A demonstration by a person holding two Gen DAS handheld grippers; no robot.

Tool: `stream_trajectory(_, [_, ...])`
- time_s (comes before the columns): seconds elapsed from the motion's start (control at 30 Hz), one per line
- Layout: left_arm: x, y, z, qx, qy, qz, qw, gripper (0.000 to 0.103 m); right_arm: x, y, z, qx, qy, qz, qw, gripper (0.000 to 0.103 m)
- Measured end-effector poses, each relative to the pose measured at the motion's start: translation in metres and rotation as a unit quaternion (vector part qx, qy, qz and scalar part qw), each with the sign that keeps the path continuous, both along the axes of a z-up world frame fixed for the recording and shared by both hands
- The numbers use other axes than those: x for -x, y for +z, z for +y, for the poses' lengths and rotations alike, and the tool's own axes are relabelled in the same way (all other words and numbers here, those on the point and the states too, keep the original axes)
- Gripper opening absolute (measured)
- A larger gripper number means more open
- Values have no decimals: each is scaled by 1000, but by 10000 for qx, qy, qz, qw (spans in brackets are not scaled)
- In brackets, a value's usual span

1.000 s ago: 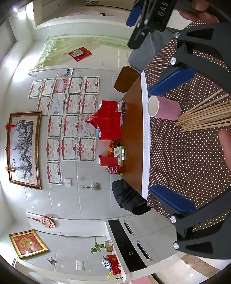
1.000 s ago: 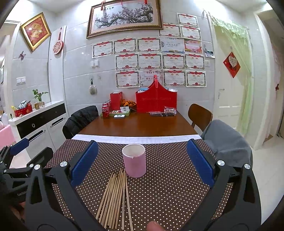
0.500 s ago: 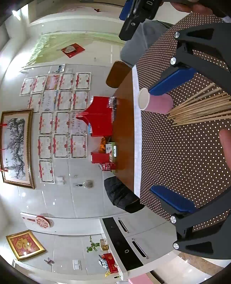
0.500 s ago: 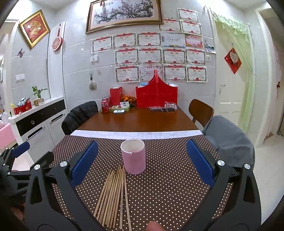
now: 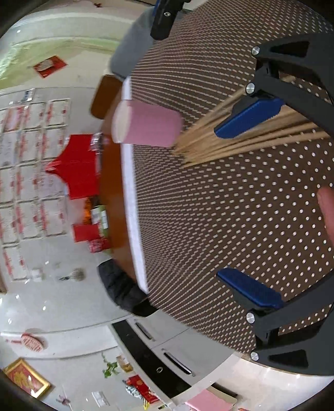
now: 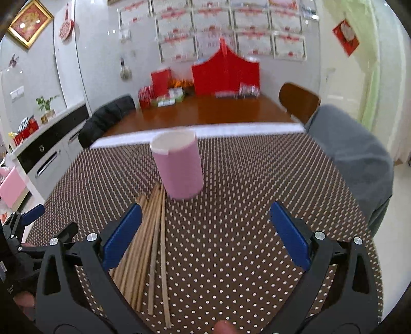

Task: Organize utensils
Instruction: 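Lower the right tool onto a wooden chopstick and close it while the left tool grasps another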

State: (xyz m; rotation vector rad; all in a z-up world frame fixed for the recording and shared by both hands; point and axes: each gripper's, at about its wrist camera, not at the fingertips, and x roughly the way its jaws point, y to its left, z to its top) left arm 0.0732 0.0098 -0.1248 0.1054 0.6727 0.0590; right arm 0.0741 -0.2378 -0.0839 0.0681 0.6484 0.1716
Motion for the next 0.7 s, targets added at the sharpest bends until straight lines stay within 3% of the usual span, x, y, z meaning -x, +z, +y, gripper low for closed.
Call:
stream_trajectory(0.27, [-26,-53,-11,-420,-190,768,9960,100,-18,-51,2,81,358,789,9962,97])
stream_trajectory(0.47, [-40,-62,-12,-417,-276,899,9947,100,-31,-80,9,203,711,1242,9895,97])
stream_trajectory(0.7, [-48,-61,-15,-399,-395,920,9942,100,-31,-89,21,391,878,1392,9856,97])
